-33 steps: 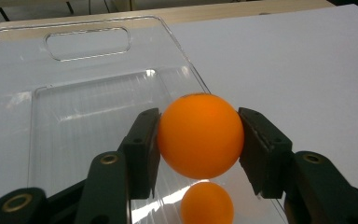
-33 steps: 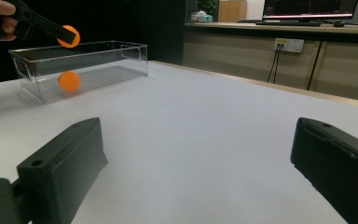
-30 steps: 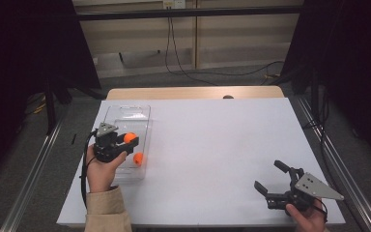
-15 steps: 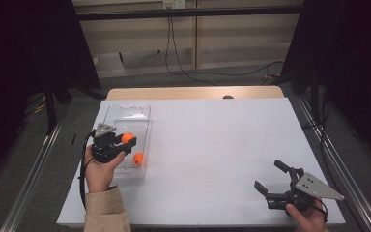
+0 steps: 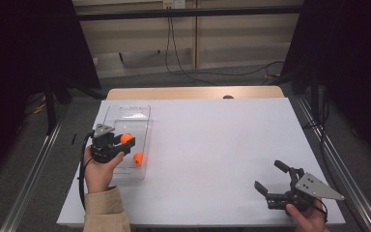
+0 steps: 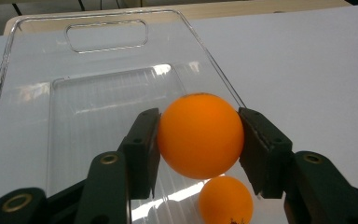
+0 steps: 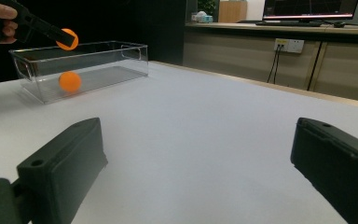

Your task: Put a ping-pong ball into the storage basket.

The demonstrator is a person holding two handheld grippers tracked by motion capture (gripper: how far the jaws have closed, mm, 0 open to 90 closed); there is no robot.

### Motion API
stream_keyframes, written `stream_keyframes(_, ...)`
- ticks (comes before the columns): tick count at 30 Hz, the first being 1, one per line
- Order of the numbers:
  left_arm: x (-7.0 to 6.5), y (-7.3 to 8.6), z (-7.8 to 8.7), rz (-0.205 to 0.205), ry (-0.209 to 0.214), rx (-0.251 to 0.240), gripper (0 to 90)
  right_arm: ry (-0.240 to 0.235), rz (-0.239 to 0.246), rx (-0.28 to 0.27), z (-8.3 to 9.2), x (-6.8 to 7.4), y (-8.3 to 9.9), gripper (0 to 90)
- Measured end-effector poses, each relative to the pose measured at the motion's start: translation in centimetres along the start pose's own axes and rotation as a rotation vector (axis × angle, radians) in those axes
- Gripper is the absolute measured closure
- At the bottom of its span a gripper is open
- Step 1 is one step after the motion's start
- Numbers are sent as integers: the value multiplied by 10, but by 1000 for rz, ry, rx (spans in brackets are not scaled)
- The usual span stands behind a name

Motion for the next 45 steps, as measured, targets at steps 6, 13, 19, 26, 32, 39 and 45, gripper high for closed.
stream_keyframes(6,2,2,0,3,-8,4,510,0,1,0,0,0,0,23)
stream_keyframes(13,6,3,0,6,-20,3,510,0,1,0,0,0,0,23)
stream_keyframes(19,8,4,0,4,-23,2,510,0,0,0,0,0,0,23)
stream_keyframes(26,9,6,0,5,-30,6,509,-1,1,1,0,0,0,23)
stream_keyframes(32,11,7,0,1,-36,13,510,0,0,0,0,0,0,23)
stream_keyframes(39,13,8,0,6,-44,12,509,-1,1,1,0,0,0,23)
stream_keyframes(45,15,10,-1,6,-52,18,509,-1,2,1,0,0,0,23)
Point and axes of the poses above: each handheld gripper's, and its own axes: z roughly backward along the jaws, y roughly out of its underside, x roughly to its left, the point moved 9 cm from there along -z, roughly forward along the jaws, and after that the axes turned 11 degrees about -x, right-handed, at the moved point
